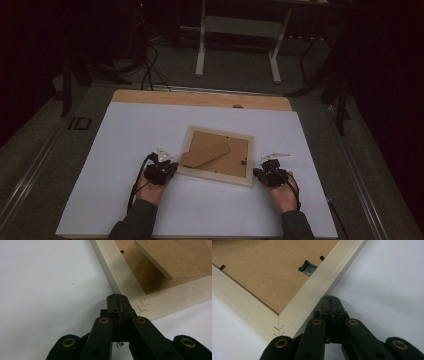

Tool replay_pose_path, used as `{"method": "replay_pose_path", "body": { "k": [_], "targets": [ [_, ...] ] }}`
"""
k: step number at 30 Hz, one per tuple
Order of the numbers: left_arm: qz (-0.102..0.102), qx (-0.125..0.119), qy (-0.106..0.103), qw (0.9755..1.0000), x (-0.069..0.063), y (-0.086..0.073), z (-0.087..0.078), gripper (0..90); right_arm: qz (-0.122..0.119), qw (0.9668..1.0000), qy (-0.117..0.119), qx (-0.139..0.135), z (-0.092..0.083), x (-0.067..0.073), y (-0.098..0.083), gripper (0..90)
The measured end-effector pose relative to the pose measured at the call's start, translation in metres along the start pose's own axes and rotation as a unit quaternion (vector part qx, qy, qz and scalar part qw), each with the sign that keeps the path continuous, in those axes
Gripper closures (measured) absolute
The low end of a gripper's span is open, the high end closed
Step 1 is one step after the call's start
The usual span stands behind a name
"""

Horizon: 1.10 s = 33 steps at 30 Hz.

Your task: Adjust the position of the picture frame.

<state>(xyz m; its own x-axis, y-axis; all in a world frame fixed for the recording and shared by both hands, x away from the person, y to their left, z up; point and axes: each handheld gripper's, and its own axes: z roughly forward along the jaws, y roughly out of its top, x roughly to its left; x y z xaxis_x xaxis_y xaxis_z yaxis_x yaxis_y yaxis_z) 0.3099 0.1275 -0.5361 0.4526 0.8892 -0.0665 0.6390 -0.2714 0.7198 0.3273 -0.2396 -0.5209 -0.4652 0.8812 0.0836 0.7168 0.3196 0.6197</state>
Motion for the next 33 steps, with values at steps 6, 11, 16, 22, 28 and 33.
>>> {"method": "replay_pose_path", "body": {
  "k": [6,11,16,22,28,33],
  "targets": [
    [-0.013,-0.002,0.004,0.9999,0.009,-0.003,-0.003,90.0,-0.002,1.0000,0.006,0.002,0.009,0.006,0.010,90.0],
    [-0.026,-0.004,0.009,0.9996,0.017,-0.006,-0.007,90.0,-0.003,0.9999,0.013,0.004,0.015,0.011,0.018,90.0],
    [-0.032,-0.005,0.014,0.9994,0.020,-0.008,-0.008,90.0,-0.003,1.0000,0.008,0.005,0.022,0.013,0.026,90.0],
    [-0.035,-0.007,0.009,0.9993,0.022,-0.009,-0.008,90.0,-0.006,0.9999,0.005,0.009,0.026,0.013,0.034,90.0],
    [-0.039,-0.013,0.015,0.9991,0.022,-0.009,-0.007,90.0,-0.004,0.9999,0.009,0.010,0.030,0.011,0.038,90.0],
    [-0.040,-0.015,0.008,0.9990,0.024,-0.009,-0.006,90.0,0.020,0.9997,0.017,-0.001,0.032,0.008,0.037,90.0]
  ]
}}
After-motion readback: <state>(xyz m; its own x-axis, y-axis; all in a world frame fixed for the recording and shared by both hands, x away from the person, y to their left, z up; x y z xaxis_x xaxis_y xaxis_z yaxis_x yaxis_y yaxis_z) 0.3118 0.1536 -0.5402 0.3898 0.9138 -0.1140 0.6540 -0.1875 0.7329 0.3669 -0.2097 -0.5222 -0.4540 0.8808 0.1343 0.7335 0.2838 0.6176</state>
